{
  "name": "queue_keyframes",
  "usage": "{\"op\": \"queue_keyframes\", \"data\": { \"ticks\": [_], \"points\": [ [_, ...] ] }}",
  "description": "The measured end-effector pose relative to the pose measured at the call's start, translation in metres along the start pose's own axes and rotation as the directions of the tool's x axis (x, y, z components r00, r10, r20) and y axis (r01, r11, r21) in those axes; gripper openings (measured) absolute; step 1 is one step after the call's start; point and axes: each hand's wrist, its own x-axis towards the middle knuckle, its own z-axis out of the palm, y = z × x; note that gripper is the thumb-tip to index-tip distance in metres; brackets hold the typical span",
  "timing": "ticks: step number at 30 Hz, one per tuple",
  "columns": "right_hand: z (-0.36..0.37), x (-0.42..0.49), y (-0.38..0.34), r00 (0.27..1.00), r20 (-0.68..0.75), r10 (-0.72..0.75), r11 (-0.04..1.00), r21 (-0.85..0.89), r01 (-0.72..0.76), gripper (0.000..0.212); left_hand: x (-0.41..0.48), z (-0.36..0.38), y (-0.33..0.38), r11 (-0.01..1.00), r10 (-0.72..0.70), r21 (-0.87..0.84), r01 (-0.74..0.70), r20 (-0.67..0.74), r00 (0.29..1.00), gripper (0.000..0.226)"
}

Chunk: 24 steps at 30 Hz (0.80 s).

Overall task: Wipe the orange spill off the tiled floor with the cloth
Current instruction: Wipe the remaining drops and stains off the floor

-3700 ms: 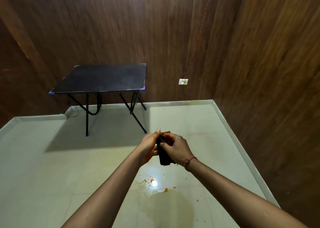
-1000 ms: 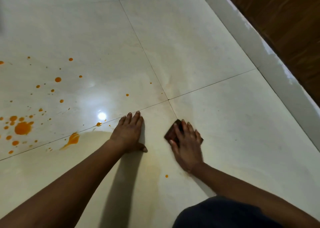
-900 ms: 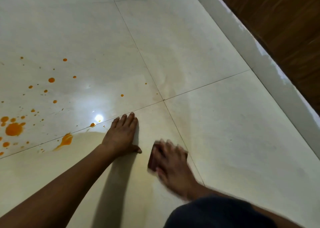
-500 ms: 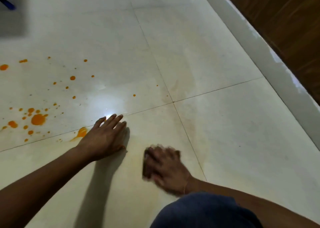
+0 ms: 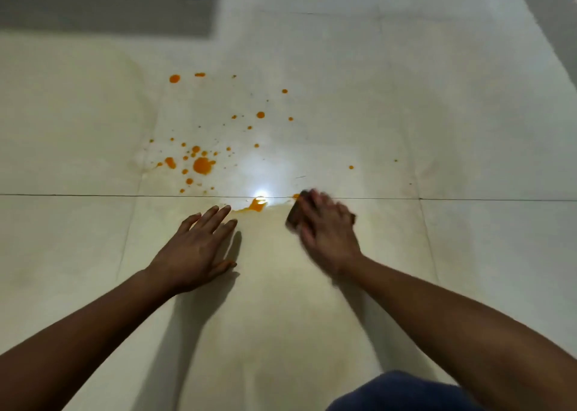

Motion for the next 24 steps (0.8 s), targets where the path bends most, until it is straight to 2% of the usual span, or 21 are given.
{"op": "queue_keyframes", "data": {
  "ticks": [1,2,3,4,5,6,7,8,9,10,11,12,13,14,16,17,18,20,22,24],
  "points": [
    [0.002,0.013,-0.013,0.984,-0.037,0.172,0.985,0.021,-0.172,0.062,-0.006,0.001,-0.006,1.000,-0.008,-0.007,0.008,0.003,1.000,0.079],
    [0.006,0.015,-0.031,0.989,-0.031,0.143,0.989,0.030,-0.142,0.062,-0.014,0.002,-0.015,1.000,-0.015,-0.006,0.015,0.004,1.000,0.080],
    [0.015,0.005,-0.045,1.000,-0.003,-0.022,0.999,0.031,0.022,0.062,-0.019,0.003,-0.022,1.000,-0.013,0.003,0.013,0.013,1.000,0.079],
    [0.023,-0.013,-0.056,0.960,0.081,-0.269,0.963,0.007,0.269,0.062,-0.024,0.003,-0.031,1.000,-0.016,0.010,0.015,0.022,1.000,0.079],
    [0.026,-0.032,-0.057,0.852,0.185,-0.490,0.867,0.004,0.498,0.062,-0.029,0.002,-0.040,1.000,-0.015,0.020,0.015,0.024,1.000,0.079],
    [0.021,-0.035,-0.044,0.763,0.250,-0.596,0.791,0.018,0.611,0.063,-0.030,0.001,-0.044,1.000,-0.007,0.029,0.006,0.028,1.000,0.079],
    [0.019,-0.021,-0.031,0.738,0.225,-0.636,0.757,-0.004,0.653,0.062,-0.031,-0.002,-0.050,0.999,-0.008,0.033,0.007,0.037,0.999,0.079],
    [0.015,0.001,-0.027,0.795,0.211,-0.568,0.810,-0.027,0.586,0.061,-0.033,-0.006,-0.058,0.999,-0.014,0.030,0.013,0.045,0.999,0.080],
    [0.009,0.028,-0.023,0.910,0.149,-0.387,0.916,-0.052,0.398,0.060,-0.032,-0.009,-0.061,1.000,-0.004,0.023,0.003,0.044,0.999,0.080],
    [0.001,0.053,-0.025,0.984,0.087,-0.152,0.986,-0.055,0.158,0.060,-0.030,-0.011,-0.062,1.000,0.004,0.015,-0.005,0.035,0.999,0.080],
    [-0.003,0.066,-0.030,0.998,0.053,0.014,0.999,-0.047,-0.011,0.061,-0.026,-0.012,-0.060,1.000,0.008,0.006,-0.008,0.028,1.000,0.080],
    [0.004,0.080,-0.052,0.998,0.067,0.019,0.999,-0.040,-0.016,0.062,-0.026,-0.008,-0.072,1.000,-0.010,-0.006,0.010,0.042,0.999,0.081],
    [0.009,0.074,-0.062,0.995,0.074,-0.071,0.997,-0.037,0.074,0.063,-0.024,-0.005,-0.072,0.999,-0.028,-0.023,0.029,0.063,0.998,0.082],
    [0.014,0.059,-0.071,0.967,0.118,-0.225,0.972,-0.045,0.231,0.064,-0.021,0.000,-0.072,0.997,-0.049,-0.048,0.053,0.075,0.996,0.085],
    [0.018,0.019,-0.059,0.846,0.238,-0.478,0.865,-0.044,0.501,0.063,-0.018,0.011,-0.075,0.989,-0.111,-0.091,0.120,0.104,0.988,0.095],
    [0.013,0.018,-0.045,0.803,0.286,-0.523,0.832,-0.034,0.554,0.063,-0.015,0.018,-0.080,0.983,-0.129,-0.113,0.142,0.113,0.985,0.099],
    [0.007,0.029,-0.032,0.796,0.291,-0.531,0.821,-0.055,0.568,0.064,-0.015,0.023,-0.082,0.980,-0.148,-0.120,0.160,0.108,0.983,0.102],
    [-0.004,0.078,-0.032,0.895,0.263,-0.360,0.910,-0.114,0.400,0.069,-0.014,0.030,-0.093,0.971,-0.189,-0.137,0.196,0.064,0.980,0.101],
    [0.000,0.133,-0.069,0.970,0.155,-0.185,0.974,-0.105,0.203,0.069,-0.015,0.037,-0.108,0.950,-0.261,-0.184,0.252,-0.027,0.965,0.098],
    [0.017,0.145,-0.125,0.978,0.110,-0.176,0.981,-0.060,0.183,0.065,-0.018,0.042,-0.128,0.930,-0.332,-0.200,0.308,-0.097,0.938,0.095]
  ]
}}
